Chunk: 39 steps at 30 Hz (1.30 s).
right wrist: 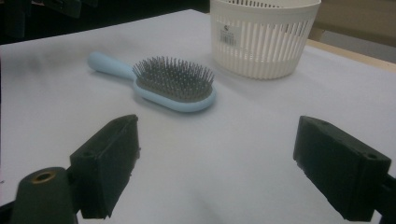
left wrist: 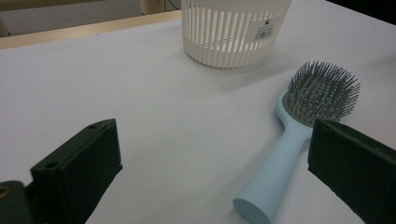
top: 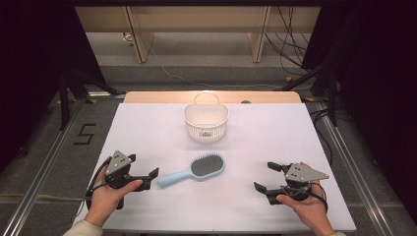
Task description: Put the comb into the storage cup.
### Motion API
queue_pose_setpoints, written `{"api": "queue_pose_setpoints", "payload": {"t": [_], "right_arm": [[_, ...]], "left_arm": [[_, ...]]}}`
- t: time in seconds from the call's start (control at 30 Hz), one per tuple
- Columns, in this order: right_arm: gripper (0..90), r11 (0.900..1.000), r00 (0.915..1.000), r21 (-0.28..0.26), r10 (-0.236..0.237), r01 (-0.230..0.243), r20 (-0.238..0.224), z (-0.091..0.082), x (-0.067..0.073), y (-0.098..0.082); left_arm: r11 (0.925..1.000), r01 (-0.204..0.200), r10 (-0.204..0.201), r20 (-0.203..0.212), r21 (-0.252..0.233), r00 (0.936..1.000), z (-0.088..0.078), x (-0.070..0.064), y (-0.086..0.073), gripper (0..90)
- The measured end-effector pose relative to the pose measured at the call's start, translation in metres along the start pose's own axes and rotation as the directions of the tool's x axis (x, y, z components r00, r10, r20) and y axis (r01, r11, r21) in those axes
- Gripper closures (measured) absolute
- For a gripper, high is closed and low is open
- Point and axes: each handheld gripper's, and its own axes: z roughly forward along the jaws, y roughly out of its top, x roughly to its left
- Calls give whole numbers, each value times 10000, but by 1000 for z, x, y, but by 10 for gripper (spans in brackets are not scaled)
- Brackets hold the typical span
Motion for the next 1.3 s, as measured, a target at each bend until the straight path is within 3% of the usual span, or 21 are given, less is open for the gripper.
{"api": "queue_pose_setpoints", "payload": {"t": [0.37, 0.43, 0.47, 0.6, 0.63, 0.67, 0.7, 0.73, 0.77, 0.87, 0.93, 0.97, 1.0, 1.03, 1.13, 1.17, 1.2, 1.3], "right_arm": [[152, 10000, 10000, -13, 15, -15, 7, 0, 0, 0], [151, 10000, 10000, -20, 3, -3, 8, 0, 0, 0], [152, 10000, 10000, -24, -1, 1, 1, 0, 0, 0], [153, 10000, 10000, -7, 35, -35, -6, 0, 0, 0], [153, 10000, 10000, -7, 35, -35, -6, 0, 0, 0], [152, 10000, 10000, -17, 34, -34, 6, 1, 0, 0], [152, 10000, 10000, -17, 34, -34, 6, 1, 0, 0], [153, 10000, 10000, 11, 22, -22, 12, 1, 0, 0], [153, 10000, 10000, 11, 22, -22, 12, 1, 0, 0], [153, 10000, 10000, 0, 39, -39, 60, 1, 0, 0], [153, 10000, 10000, -2, 39, -39, 59, 1, 0, 0], [153, 10000, 10000, -2, 39, -39, 59, 1, 0, 0], [153, 10000, 10000, 8, 36, -36, 49, 2, 0, 0], [153, 10000, 10000, 8, 36, -36, 49, 2, 0, 0], [153, 10000, 10000, 23, 19, -19, 41, 2, -1, -1], [153, 10000, 10000, 23, 19, -19, 41, 2, -1, -1], [154, 10000, 10000, 23, 58, -58, 37, 2, -1, -1], [154, 10000, 10000, 11, 43, -43, 32, 2, -1, -1]], "left_arm": [[10000, -44, 44, -21, 24, 10000, 0, 0, 0, 50], [9999, -106, 106, -144, 19, 9998, -1, 0, 1, 140], [9997, -256, 256, -447, 6, 9987, -1, 0, 3, 197], [9992, -382, 378, -484, -73, 9981, 1, 0, 6, 478], [9990, -451, 452, -526, 39, 9976, 2, -1, 7, 478], [9975, -605, 630, -691, 372, 9956, 6, -4, 10, 617], [9975, -605, 630, -691, 372, 9956, 6, -4, 10, 685], [9934, -793, 862, -830, 827, 9928, 12, -7, 11, 744], [9934, -793, 862, -830, 827, 9928, 12, -7, 11, 800], [9845, -725, 850, -723, 1599, 9938, 22, -11, 9, 894], [9774, -810, 958, -673, 1952, 9931, 27, -11, 8, 896], [9774, -810, 958, -673, 1952, 9931, 27, -11, 8, 897], [9708, -713, 855, -526, 2290, 9950, 31, -11, 8, 897], [9708, -713, 855, -526, 2290, 9950, 31, -11, 8, 897], [9588, -679, 777, -245, 2758, 9967, 43, -13, 6, 897], [9588, -679, 777, -245, 2758, 9967, 43, -13, 6, 897], [9513, -692, 780, -176, 3003, 9968, 48, -14, 6, 898], [9420, -659, 717, -53, 3292, 9974, 53, -15, 5, 898]]}}
